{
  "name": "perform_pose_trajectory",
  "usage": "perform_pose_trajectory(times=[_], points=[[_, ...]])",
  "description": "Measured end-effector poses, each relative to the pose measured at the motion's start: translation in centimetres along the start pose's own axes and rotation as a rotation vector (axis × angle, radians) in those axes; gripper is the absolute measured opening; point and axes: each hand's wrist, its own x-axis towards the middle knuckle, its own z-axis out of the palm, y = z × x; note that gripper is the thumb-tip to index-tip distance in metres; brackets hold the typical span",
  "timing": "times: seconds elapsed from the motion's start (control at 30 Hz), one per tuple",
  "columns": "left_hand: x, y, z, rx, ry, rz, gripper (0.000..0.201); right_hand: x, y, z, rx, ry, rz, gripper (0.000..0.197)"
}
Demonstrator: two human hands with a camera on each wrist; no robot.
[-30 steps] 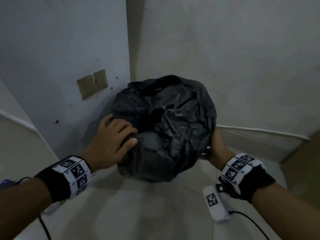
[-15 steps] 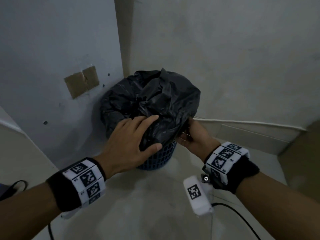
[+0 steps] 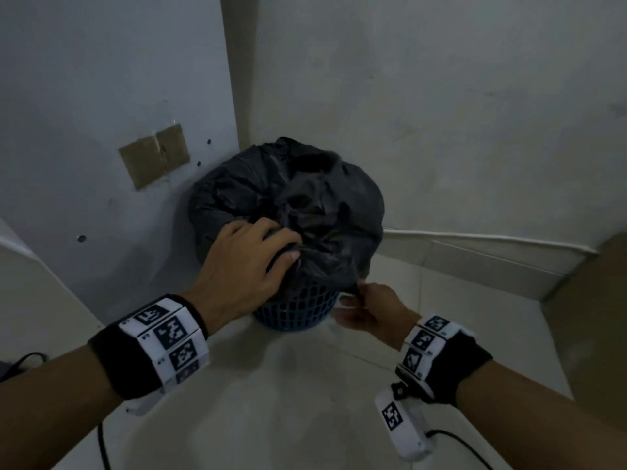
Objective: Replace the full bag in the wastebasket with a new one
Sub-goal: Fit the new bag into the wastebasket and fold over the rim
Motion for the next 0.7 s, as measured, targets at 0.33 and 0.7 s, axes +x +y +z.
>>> perform_pose_trajectory(times=[0.33, 0.7], points=[[0.0, 0.5, -1.3, 0.046, 0.046, 0.123, 0.045, 3.0, -3.1, -3.0, 0.377, 0.124, -0.205, 0.027], [-1.7, -0.9, 0.5, 0.141, -0.074, 0.17, 0.05, 5.1, 4.0, -6.7, -0.671, 0.227, -0.137, 0.047]])
